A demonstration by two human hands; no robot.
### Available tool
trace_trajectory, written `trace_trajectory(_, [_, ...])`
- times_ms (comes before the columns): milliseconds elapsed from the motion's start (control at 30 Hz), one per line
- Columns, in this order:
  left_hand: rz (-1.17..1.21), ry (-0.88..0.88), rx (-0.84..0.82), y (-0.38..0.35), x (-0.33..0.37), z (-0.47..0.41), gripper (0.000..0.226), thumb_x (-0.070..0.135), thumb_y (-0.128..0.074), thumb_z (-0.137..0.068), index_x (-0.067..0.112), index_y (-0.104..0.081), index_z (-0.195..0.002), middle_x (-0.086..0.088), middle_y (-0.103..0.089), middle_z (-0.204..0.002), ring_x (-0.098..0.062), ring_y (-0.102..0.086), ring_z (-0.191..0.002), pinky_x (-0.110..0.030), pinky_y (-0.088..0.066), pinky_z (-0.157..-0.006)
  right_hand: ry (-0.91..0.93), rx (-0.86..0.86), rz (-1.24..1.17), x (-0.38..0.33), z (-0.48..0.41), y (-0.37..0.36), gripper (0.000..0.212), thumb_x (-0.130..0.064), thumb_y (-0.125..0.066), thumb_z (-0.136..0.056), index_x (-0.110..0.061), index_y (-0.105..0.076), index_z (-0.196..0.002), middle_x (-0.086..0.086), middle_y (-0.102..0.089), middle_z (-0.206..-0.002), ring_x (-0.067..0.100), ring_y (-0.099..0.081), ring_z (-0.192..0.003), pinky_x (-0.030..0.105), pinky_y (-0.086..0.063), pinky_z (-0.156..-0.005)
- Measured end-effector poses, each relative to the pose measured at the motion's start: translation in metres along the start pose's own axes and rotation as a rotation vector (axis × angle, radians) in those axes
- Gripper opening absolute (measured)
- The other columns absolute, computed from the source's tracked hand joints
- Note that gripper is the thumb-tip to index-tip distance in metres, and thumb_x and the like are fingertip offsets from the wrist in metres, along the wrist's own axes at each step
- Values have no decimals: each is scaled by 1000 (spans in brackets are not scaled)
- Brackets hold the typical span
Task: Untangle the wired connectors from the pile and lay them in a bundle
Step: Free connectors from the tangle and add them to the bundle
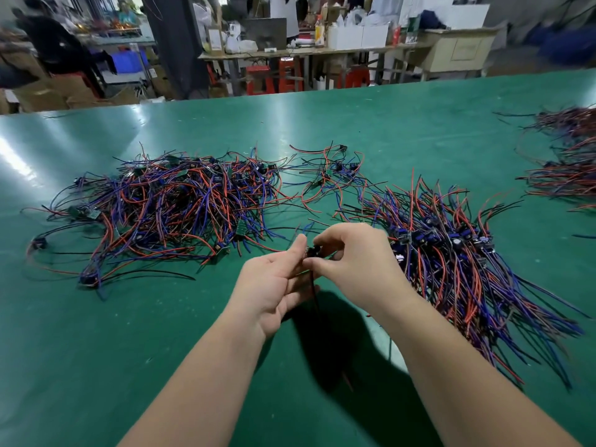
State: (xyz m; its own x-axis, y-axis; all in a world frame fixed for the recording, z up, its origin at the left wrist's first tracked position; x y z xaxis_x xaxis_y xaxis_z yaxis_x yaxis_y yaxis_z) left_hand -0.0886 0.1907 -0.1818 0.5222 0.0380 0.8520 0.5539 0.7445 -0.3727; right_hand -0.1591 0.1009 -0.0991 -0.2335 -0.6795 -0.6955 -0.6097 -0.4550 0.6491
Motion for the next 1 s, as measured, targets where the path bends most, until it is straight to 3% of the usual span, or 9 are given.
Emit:
trace_trajectory(100, [8,53,-5,1,-4,-1,39,41,-52,-93,5,-65,-88,-4,-73,-72,-14,-70,-59,-26,-57,-52,-17,71,-7,1,-3,12,18,-16,-75,-73,-14,-74,-91,-1,-72,-81,13,-66,-72,31,-53,-78])
trace_trajectory(200, [32,65,-3,6,-1,-3,40,38,-43,-99,5,-66,-92,-6,-75,-79,-16,-72,-66,-26,-58,-54,-42,236,-109,8,-10,51,17,-15,-72,-74,-17,-75,-91,-8,-70,-75,6,-66,-68,35,-56,-77])
trace_trajectory(333, [103,45,23,13,9,-2,38,29,-41,-100,2,-66,-92,-10,-74,-82,-18,-72,-68,-26,-59,-55,-131,445,-434,33,-14,109,14,-13,-69,-73,-22,-69,-84,-4,-70,-63,19,-71,-62,40,-59,-66])
trace_trajectory(400, [115,34,43,16,13,-1,37,27,-41,-100,2,-66,-91,-11,-74,-82,-18,-72,-68,-26,-59,-56,-139,493,-476,41,-13,128,15,-10,-69,-75,-21,-68,-84,-3,-69,-62,22,-71,-58,36,-58,-60])
trace_trajectory(533, [119,7,67,21,20,-1,36,26,-40,-101,3,-67,-91,-10,-75,-83,-18,-71,-70,-25,-59,-58,-172,542,-310,51,-5,146,20,-9,-71,-78,-23,-68,-93,-6,-69,-72,14,-69,-54,34,-59,-58])
trace_trajectory(733, [90,-3,85,23,22,-1,35,25,-41,-100,5,-67,-90,-8,-75,-83,-15,-71,-69,-27,-54,-66,-130,584,-311,37,-35,171,22,-8,-68,-83,-11,-66,-105,2,-68,-82,7,-67,-53,22,-55,-55])
trace_trajectory(867, [69,-8,108,27,22,-2,34,25,-41,-99,6,-68,-90,-7,-75,-83,-14,-70,-71,-26,-52,-67,-44,645,-129,19,-46,189,24,-13,-67,-85,-15,-65,-109,-3,-68,-88,10,-69,-62,27,-58,-62])
trace_trajectory(1000, [5,-72,162,32,29,-2,28,21,-46,-96,9,-69,-87,-3,-75,-82,-12,-67,-70,-23,-50,-62,-214,397,143,48,-43,165,17,-9,-71,-80,-16,-66,-94,4,-70,-79,17,-69,-63,39,-59,-66])
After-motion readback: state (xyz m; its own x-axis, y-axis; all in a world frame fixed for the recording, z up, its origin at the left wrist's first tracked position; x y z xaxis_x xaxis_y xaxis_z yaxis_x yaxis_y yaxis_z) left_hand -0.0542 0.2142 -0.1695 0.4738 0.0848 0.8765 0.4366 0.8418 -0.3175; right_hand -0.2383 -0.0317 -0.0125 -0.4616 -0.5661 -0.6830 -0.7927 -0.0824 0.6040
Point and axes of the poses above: each hand's wrist, its own z-axis away from the middle knuckle, its own y-axis out of the back of the hand, x = y × z, the point moved 10 cm from there along -z, towards the middle knuckle
